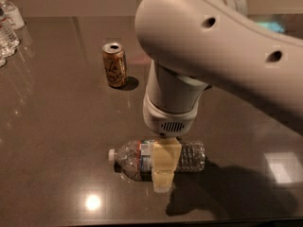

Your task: Place water bottle upright

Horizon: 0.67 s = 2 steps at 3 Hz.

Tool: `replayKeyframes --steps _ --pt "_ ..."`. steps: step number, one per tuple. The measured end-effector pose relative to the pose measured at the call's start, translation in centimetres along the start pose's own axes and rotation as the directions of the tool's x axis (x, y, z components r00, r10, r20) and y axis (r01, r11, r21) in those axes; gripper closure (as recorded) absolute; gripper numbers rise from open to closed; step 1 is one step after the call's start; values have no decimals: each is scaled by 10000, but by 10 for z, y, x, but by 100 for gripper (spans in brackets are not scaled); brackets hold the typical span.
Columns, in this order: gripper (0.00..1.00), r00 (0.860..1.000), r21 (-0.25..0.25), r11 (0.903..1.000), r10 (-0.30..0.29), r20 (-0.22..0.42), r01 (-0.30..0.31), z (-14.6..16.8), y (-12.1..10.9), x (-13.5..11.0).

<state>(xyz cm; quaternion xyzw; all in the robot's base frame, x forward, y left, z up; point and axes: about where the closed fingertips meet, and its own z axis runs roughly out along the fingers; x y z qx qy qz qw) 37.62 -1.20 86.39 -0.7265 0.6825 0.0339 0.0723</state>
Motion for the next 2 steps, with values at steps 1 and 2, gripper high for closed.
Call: replayKeyframes --steps 1,2 --pt "0 9997 -166 9998 64 -235 -68 15 3 -4" --pt "0 9988 -371 9993 92 -476 -110 26 7 -6"
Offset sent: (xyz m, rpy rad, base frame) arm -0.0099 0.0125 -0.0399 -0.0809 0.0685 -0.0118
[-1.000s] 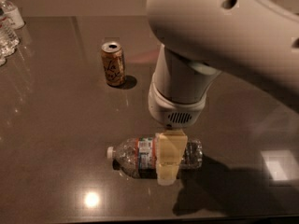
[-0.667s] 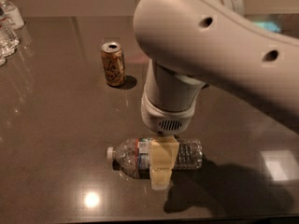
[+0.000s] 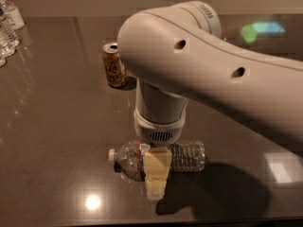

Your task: Place water bottle upright

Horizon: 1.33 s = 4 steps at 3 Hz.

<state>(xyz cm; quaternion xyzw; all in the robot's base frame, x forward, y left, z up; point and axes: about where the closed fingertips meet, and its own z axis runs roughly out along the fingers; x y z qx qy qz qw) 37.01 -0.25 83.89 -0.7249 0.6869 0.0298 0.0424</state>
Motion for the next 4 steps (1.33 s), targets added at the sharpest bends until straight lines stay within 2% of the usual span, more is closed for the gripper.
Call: replayKeyframes --steps 1,3,4 --pt "18 10000 -147 9999 -7 -74 6 6 3 -3" --pt "64 9996 -66 9998 168 233 -166 -7 -1 -2" --pt "87 9936 95 9993 354 1074 -366 -34 -11 6"
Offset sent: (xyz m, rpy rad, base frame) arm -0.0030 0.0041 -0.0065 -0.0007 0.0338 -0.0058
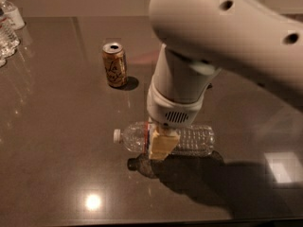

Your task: Place water bottle upright

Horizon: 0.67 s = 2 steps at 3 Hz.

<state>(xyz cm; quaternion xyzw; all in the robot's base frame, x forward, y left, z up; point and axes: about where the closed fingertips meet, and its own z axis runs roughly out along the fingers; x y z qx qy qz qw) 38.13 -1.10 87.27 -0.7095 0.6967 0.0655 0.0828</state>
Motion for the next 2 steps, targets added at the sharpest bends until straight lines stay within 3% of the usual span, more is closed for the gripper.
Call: replayKeyframes --steps 1,2 --pt "100 9859 447 9990 -72 1670 -3 -40 -17 3" --pt "100 9312 907 9958 -436 3619 114 -73 -30 7"
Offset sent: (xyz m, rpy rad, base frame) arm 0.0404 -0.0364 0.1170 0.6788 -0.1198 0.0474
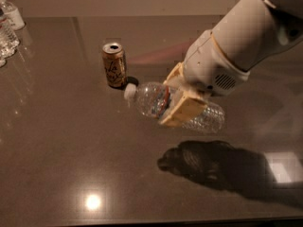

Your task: Place water bottle upright

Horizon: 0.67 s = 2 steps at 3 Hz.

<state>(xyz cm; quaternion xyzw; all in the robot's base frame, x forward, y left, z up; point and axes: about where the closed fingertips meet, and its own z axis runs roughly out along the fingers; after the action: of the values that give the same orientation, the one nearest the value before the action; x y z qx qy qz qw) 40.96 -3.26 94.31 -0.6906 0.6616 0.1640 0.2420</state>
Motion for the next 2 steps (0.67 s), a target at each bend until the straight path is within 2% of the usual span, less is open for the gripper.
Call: replayKeyframes --steps 1,2 --pt "100 9800 498 9987 -213 1978 117 -24 -11 -5" --pt "100 9268 868 9962 -241 3749 -92 -40 -14 -10"
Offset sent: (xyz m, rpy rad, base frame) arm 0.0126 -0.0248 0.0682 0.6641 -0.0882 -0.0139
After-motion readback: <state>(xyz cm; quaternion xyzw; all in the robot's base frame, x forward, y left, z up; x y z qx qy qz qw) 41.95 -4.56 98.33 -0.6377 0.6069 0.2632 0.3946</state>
